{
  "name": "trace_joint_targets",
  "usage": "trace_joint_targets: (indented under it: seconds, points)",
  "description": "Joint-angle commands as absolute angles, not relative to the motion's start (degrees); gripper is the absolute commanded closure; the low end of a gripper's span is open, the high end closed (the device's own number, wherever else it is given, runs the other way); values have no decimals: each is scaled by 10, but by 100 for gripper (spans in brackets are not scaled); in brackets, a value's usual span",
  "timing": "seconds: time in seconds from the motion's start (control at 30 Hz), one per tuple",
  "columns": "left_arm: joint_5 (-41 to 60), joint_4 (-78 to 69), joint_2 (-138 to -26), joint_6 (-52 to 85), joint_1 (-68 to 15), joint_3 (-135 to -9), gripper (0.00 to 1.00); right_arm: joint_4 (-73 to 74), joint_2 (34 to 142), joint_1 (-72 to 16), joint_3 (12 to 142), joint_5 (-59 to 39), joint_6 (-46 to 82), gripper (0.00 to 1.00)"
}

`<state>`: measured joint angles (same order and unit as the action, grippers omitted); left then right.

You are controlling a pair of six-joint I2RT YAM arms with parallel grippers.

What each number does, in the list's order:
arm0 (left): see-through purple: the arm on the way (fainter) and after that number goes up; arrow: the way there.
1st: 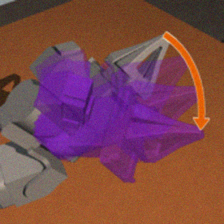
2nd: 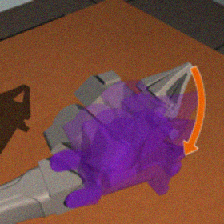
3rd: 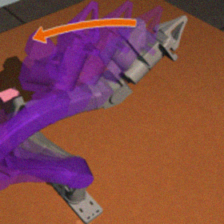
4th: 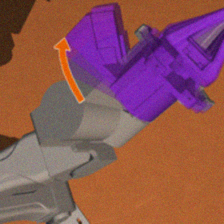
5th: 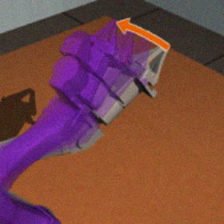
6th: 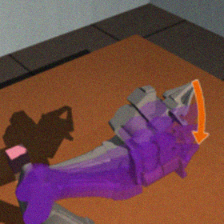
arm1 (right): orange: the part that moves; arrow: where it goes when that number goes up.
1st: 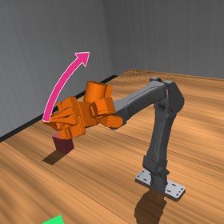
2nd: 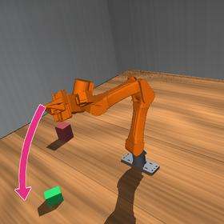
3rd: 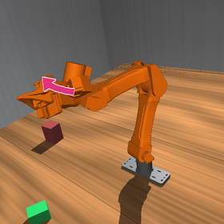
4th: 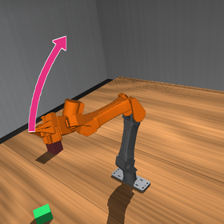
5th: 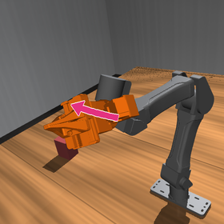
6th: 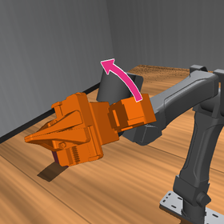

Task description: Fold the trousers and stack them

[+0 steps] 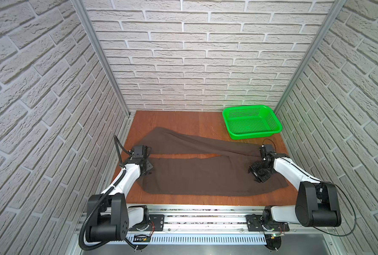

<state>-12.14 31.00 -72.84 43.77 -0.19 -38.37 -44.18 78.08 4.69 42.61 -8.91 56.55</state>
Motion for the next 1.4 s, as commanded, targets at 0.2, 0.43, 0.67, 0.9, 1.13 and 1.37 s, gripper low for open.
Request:
trace_joint_targets:
  seconds: [0.2, 0.43, 0.67, 0.9, 1.13, 1.37]
  points:
    - [-132, 379, -654, 445, 13, -393, 34, -436, 768, 47, 415, -94, 561, 53]
    - [-58, 409, -618, 424, 149, -444, 24, -433, 775, 47, 420, -100, 559, 53]
    - [79, 337, -718, 411, 272, -444, 34, -435, 783, 46, 425, -103, 558, 54]
    - [115, 262, -773, 439, 279, -415, 49, -458, 782, 43, 435, -89, 551, 54]
    - [134, 236, -807, 453, 264, -411, 46, -470, 779, 42, 438, -76, 558, 54]
    - [131, 293, -772, 451, 258, -402, 25, -465, 774, 36, 437, -78, 565, 54]
